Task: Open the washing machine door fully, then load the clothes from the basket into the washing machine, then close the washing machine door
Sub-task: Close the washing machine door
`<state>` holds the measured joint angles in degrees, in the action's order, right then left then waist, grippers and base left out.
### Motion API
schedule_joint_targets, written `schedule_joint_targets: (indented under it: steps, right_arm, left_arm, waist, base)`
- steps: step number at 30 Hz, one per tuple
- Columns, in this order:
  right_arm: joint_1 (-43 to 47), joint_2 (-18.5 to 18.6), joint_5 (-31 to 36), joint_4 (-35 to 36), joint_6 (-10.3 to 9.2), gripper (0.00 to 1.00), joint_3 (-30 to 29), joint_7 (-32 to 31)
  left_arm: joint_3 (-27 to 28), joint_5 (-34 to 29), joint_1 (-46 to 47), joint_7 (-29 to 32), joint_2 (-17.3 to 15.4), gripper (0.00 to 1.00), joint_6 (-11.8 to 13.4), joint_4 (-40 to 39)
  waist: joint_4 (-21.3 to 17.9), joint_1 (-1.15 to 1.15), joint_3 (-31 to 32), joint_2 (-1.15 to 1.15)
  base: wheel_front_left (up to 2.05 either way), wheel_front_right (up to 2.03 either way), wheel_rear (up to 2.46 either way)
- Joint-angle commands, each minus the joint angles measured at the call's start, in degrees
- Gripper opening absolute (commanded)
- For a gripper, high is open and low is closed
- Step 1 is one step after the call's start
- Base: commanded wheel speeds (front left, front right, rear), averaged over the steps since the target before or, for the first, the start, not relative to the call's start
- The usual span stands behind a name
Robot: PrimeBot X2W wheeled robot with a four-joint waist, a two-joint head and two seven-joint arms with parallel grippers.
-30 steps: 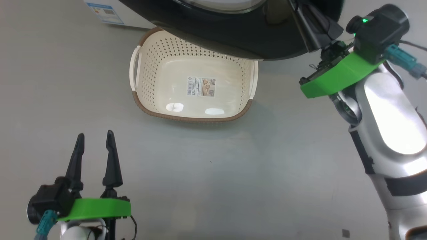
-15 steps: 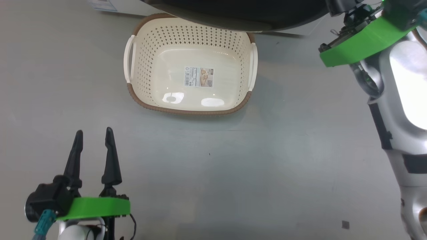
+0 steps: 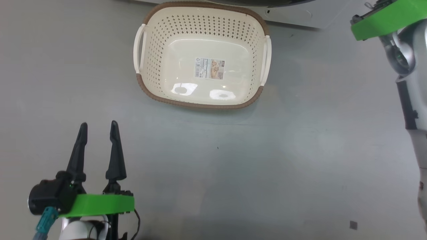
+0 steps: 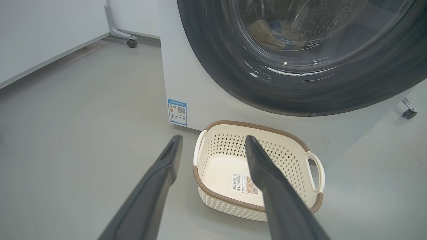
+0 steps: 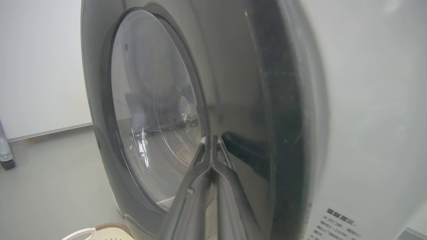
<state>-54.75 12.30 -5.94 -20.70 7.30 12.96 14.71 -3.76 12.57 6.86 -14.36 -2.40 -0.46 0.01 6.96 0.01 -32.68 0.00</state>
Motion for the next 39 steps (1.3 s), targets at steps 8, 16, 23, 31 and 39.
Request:
schedule_joint_targets:
  steps: [8, 16, 23, 31, 39]
  right_arm:
    - [-4.81, 1.78, 1.46, 0.02, 0.19, 0.0, -3.23, 0.29]
    - [-6.8, 3.41, 3.02, -1.93, 0.19, 0.0, -4.23, 0.29]
    - [-5.18, 2.64, 3.35, -1.59, 0.19, 0.0, -4.03, 0.29]
    - [0.47, 1.42, 2.3, 1.58, 0.19, 0.0, -1.84, 0.29]
    - [6.47, 1.34, 1.5, 3.89, 0.19, 0.41, -0.81, 0.29]
  left_arm:
    - [1.4, -0.45, -0.54, -0.63, -0.48, 1.0, 0.28, -2.31]
    - [1.23, -0.43, -0.75, -0.63, -0.48, 1.0, 0.27, -2.14]
    - [1.32, -0.31, -0.4, -0.63, -0.48, 1.0, 0.43, -1.76]
    - [1.98, 0.03, 0.24, -0.63, -0.48, 1.0, 0.07, 0.24]
    - [2.35, 0.75, -0.2, -0.63, -0.48, 1.0, -0.12, 2.39]
  waist:
    - [1.07, -0.01, -0.61, 0.0]
    - [1.45, -0.01, -0.36, 0.0]
    - [0.66, -0.01, 0.75, 0.0]
    - [-1.62, -0.01, 5.3, 0.0]
    - [-3.31, -0.01, 10.9, 0.0]
  base:
    - [0.0, 0.0, 0.0]
    - [0.0, 0.0, 0.0]
    - [0.0, 0.0, 0.0]
    - [0.0, 0.0, 0.0]
    - [0.0, 0.0, 0.0]
